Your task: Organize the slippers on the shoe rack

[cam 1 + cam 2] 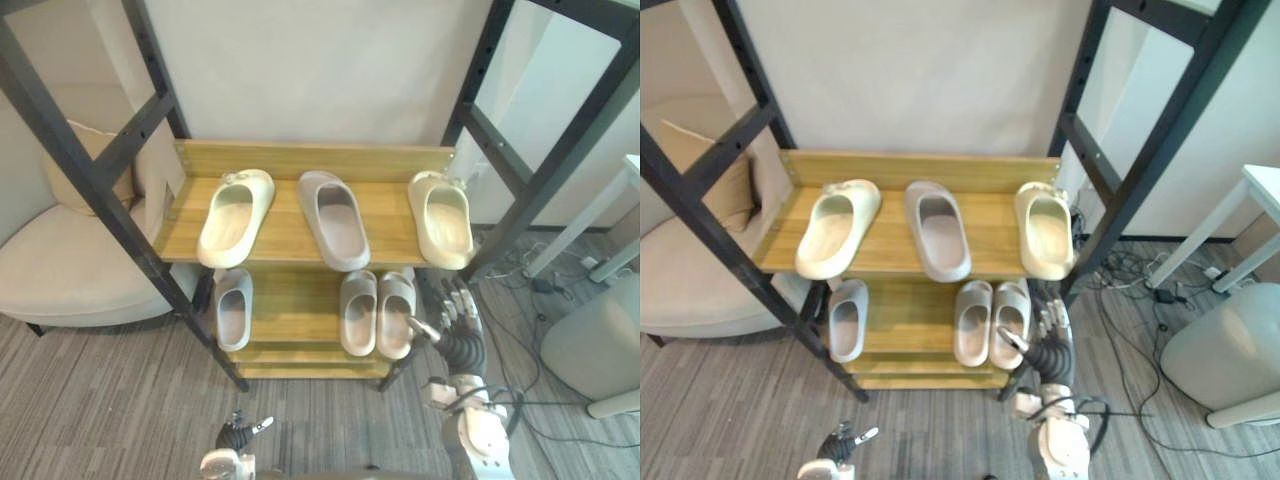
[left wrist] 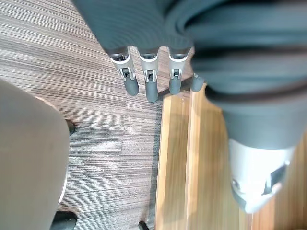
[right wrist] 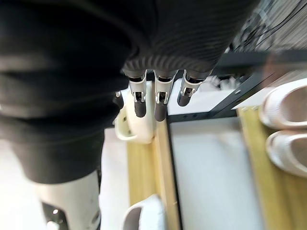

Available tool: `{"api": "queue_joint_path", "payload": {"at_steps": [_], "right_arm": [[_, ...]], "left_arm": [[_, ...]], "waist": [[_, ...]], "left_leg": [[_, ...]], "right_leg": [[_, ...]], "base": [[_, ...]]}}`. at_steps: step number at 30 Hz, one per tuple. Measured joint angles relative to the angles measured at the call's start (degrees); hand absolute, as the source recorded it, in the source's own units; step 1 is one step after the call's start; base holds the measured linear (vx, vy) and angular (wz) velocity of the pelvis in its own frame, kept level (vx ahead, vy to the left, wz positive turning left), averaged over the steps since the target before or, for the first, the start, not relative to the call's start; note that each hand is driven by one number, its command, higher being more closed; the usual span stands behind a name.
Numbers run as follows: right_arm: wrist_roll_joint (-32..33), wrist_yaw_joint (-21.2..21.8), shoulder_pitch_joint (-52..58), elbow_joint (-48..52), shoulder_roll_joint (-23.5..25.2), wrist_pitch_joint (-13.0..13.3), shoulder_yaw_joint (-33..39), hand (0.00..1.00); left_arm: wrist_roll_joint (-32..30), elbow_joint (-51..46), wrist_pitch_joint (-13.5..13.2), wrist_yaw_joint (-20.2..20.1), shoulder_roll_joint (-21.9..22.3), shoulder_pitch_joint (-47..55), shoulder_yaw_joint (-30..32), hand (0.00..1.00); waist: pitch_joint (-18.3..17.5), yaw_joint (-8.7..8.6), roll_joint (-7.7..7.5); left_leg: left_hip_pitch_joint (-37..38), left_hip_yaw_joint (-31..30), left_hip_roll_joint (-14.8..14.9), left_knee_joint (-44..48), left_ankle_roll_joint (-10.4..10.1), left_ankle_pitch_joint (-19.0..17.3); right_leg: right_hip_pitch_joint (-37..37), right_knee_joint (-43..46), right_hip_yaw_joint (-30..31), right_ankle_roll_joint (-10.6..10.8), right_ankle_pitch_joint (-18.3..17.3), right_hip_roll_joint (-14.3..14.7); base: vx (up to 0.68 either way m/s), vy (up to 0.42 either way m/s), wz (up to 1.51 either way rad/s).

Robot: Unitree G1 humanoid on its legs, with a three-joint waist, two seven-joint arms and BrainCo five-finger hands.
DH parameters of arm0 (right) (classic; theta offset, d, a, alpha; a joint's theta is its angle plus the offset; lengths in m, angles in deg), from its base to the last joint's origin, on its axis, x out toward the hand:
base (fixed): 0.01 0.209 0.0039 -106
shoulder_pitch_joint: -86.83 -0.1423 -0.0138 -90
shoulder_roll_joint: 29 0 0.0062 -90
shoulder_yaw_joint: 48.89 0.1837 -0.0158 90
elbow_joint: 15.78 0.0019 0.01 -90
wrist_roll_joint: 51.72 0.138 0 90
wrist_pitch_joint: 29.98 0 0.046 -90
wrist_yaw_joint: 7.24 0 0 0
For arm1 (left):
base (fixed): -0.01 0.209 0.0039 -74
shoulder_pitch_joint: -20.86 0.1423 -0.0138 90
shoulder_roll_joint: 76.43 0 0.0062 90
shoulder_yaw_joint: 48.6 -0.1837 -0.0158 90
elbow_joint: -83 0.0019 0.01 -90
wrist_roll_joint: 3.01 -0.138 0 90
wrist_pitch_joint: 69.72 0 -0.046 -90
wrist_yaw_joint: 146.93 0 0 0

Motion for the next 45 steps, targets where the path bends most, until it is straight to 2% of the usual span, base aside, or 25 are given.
{"api": "queue_joint_path", "payload": {"at_steps": [7,18,21,25,27,33,40,45], "right_arm": [[0.0,0.5,-4.2,3.7,-2.2,1.7,-0.4,0.00],[-0.1,-2.0,-13.8,3.5,-4.9,1.8,1.0,0.00],[-0.1,-2.7,-17.9,2.4,-7.3,1.7,1.1,0.00],[-0.1,-2.8,-24.2,-5.3,-11.3,0.9,1.8,0.00],[0.0,-2.9,-28.3,-10.3,-13.5,-0.1,3.1,0.00],[2.0,-2.6,-34.9,-18.6,-17.7,-1.3,2.9,0.00],[2.6,-2.3,-41.8,-24.3,-20.3,-1.8,0.2,0.00],[2.8,-2.1,-45.6,-27.5,-22.4,-2.2,-1.5,0.00]], "left_arm": [[-0.2,0.0,-0.1,0.0,-0.8,0.0,-1.7,0.00],[-0.3,0.0,-0.1,0.0,-0.9,0.0,-1.7,0.00],[-0.2,-0.1,-0.2,-0.1,-1.0,-0.1,-1.7,0.00],[-0.2,-0.1,-0.2,-0.2,-1.1,-0.4,-1.7,0.00],[-0.2,-0.1,-0.2,-0.4,-1.1,-1.3,-1.7,0.00],[0.0,-0.3,-0.7,-0.5,-1.3,-1.9,-1.4,0.00],[1.0,-0.7,-1.3,-0.5,-1.8,-2.0,-0.9,0.00],[1.1,-1.4,-1.3,-0.5,-1.8,-2.1,-0.9,0.00]], "waist": [[-0.1,-0.41,0.07],[0.1,-0.54,0.04],[0.3,-0.49,-0.06],[0.4,-0.02,-0.14],[1.4,0.81,-0.19],[3.2,1.15,-0.43],[4.2,1.44,-1.13],[4.6,1.86,-1.04]], "left_leg": [[-0.7,-1.5,-0.2,0.4,0.1,0.0],[-0.9,-2.7,-0.3,0.5,0.2,0.1],[-1.0,-2.8,-0.4,0.4,0.2,0.1],[-2.0,-3.9,-0.5,0.5,0.2,0.1],[-2.5,-4.5,-0.5,0.7,0.2,0.1],[-2.9,-5.9,-0.5,0.8,0.3,0.0],[-3.2,-5.9,-0.6,0.8,0.5,-0.1],[-4.6,-6.8,-0.6,1.5,0.5,-0.1]], "right_leg": [[0.1,0.0,0.1,-0.1,0.2,0.0],[0.0,0.5,0.3,-0.1,0.2,0.0],[-0.1,0.3,0.2,-0.1,0.2,0.0],[-0.2,-0.2,-0.7,-0.2,0.2,0.0],[-0.3,-0.4,-1.1,-0.2,0.2,0.0],[-0.1,-0.4,-1.0,-0.5,0.4,0.0],[-0.3,-0.4,-0.7,-0.6,0.5,-0.1],[-1.0,-0.4,-0.9,-1.1,0.9,0.0]], "base": [[0.00,0.002,0.02],[-0.01,-0.001,0.02],[0.00,0.000,0.00],[0.02,-0.006,0.12],[0.05,-0.011,0.13],[0.03,0.007,0.10],[0.00,0.000,0.00],[-0.01,-0.007,0.09]]}}
